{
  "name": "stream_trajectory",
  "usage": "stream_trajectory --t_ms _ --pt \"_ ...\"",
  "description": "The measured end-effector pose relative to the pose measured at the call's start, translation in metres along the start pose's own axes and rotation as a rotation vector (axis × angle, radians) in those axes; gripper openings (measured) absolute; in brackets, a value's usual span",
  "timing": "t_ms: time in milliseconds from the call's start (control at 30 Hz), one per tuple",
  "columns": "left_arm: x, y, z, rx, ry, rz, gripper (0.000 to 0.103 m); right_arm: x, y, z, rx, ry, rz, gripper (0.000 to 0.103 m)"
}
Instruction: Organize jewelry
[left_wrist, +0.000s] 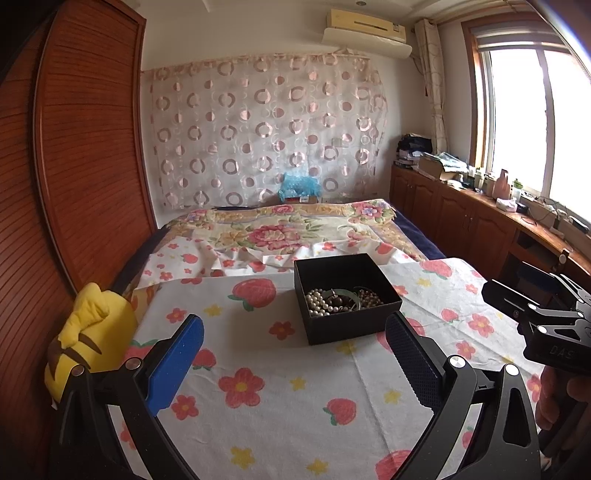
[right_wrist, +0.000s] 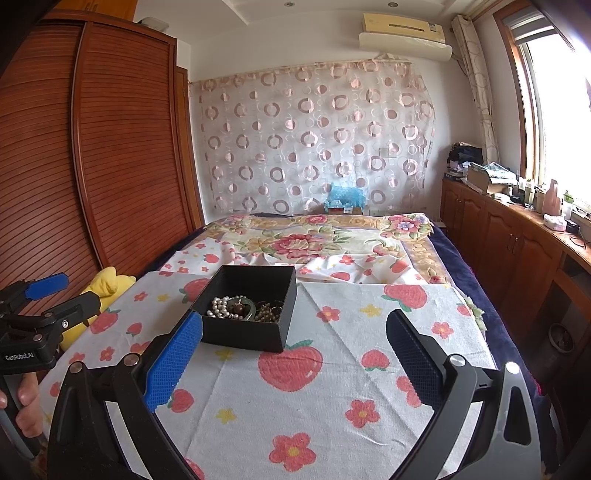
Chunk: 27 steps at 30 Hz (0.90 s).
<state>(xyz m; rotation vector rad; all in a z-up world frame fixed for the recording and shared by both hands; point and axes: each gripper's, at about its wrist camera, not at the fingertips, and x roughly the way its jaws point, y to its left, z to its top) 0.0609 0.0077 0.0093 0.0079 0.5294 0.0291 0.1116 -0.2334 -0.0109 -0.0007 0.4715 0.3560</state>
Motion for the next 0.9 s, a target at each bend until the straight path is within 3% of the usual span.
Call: stream_trajectory --t_ms 900 --pt "0.0009 -0.0017 -0.0034 0.002 -0.003 0.000 0.095 -0.0001 -0.0004 0.0001 0.001 -0.001 0.001 0.100"
